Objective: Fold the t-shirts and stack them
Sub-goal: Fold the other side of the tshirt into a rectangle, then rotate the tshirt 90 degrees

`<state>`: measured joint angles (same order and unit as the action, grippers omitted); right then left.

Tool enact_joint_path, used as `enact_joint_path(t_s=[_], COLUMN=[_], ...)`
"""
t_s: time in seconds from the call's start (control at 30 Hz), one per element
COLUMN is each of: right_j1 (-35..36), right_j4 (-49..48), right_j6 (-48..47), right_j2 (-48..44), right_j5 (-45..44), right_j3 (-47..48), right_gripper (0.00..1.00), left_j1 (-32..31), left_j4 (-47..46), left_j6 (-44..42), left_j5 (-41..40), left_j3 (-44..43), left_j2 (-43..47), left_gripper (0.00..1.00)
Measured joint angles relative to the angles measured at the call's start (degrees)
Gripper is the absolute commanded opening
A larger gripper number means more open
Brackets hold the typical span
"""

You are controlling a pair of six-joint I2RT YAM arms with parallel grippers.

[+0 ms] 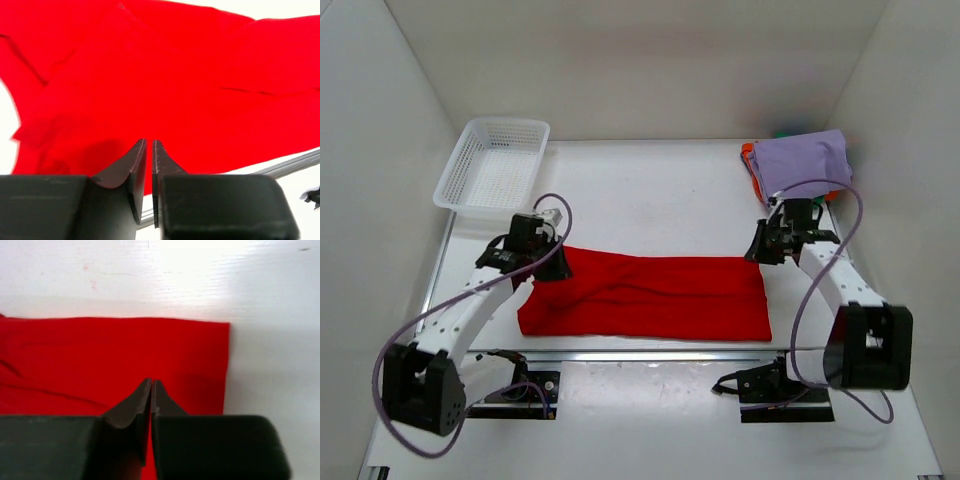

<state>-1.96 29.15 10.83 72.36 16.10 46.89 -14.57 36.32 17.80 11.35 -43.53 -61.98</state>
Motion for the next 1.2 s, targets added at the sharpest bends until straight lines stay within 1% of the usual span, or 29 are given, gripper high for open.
enact_joint_path(t_s=[0.17,0.23,0.3,0.4,0.47,0.53,0.6,0.7,0.77,0.8,0.83,0.87,0.97,1.0,1.03,1.13,1.2], right_j1=[0.8,0.8,0.8,0.9,1.6,3.3,6.3,13.9,19.6,22.0,25.0,27.6,37.0,39.9,42.4,48.4,51.4], right_j4=[-2.1,-1.6,-1.0,-0.2,-0.6,-1.5,-1.9,-3.5,-6.2,-7.9,-10.3,-12.5,-20.0,-22.5,-25.0,-32.4,-36.2], right_j6=[0.3,0.4,1.2,3.9,6.6,9.7,13.7,20.9,26.9,30.2,34.0,37.5,48.1,51.0,53.7,59.6,62.4], right_j2=[14.7,19.2,22.0,22.5,21.3,18.5,14.9,8.5,4.4,2.6,0.7,-0.8,-3.0,-2.6,-1.6,2.4,4.6], right_j5=[2.9,2.8,2.3,0.6,-0.9,-2.5,-4.1,-6.1,-6.2,-6.1,-6.0,-6.2,-7.9,-8.4,-8.5,-9.1,-9.4], right_j3=[3.5,5.0,5.7,5.7,4.6,1.8,-1.8,-7.8,-12.3,-14.3,-16.8,-18.7,-23.3,-24.1,-24.5,-24.7,-24.7], right_gripper=[0.00,0.01,0.00,0.00,0.00,0.00,0.00,0.00,0.00,0.00,0.00,0.01,0.00,0.00,0.00,0.00,0.00], left_j1=[-1.4,-1.7,-2.5,-3.5,-4.2,-4.8,-5.2,-6.0,-6.4,-6.5,-6.5,-6.6,-6.6,-6.7,-6.8,-7.0,-6.8], left_j4=[-5.9,-7.3,-7.5,-7.2,-5.4,-2.4,1.9,7.0,11.8,12.9,12.6,11.5,7.2,7.0,7.2,8.0,5.6], left_j6=[4.0,4.9,5.9,6.6,6.6,6.2,5.7,5.1,5.8,6.6,7.3,8.0,9.3,9.7,10.1,11.9,13.6], left_j5=[-0.1,-0.5,-0.2,0.2,0.8,1.1,1.2,1.5,2.8,3.8,5.0,6.3,8.3,8.8,9.3,11.4,13.2], left_j3=[0.6,0.2,-2.5,-10.9,-20.9,-33.9,-50.3,-76.4,-97.2,-105.9,-110.4,-110.8,-100.1,-98.7,-99.7,-107.2,-107.0], left_j2=[-13.9,-20.3,-27.3,-35.1,-43.1,-52.4,-62.8,-78.4,-90.3,-95.2,-98.2,-99.0,-93.7,-92.9,-93.4,-98.0,-98.8], left_gripper=[0.11,0.12,0.09,0.05,0.04,0.04,0.03,0.01,0.00,0.00,0.00,0.00,0.00,0.00,0.00,0.00,0.00])
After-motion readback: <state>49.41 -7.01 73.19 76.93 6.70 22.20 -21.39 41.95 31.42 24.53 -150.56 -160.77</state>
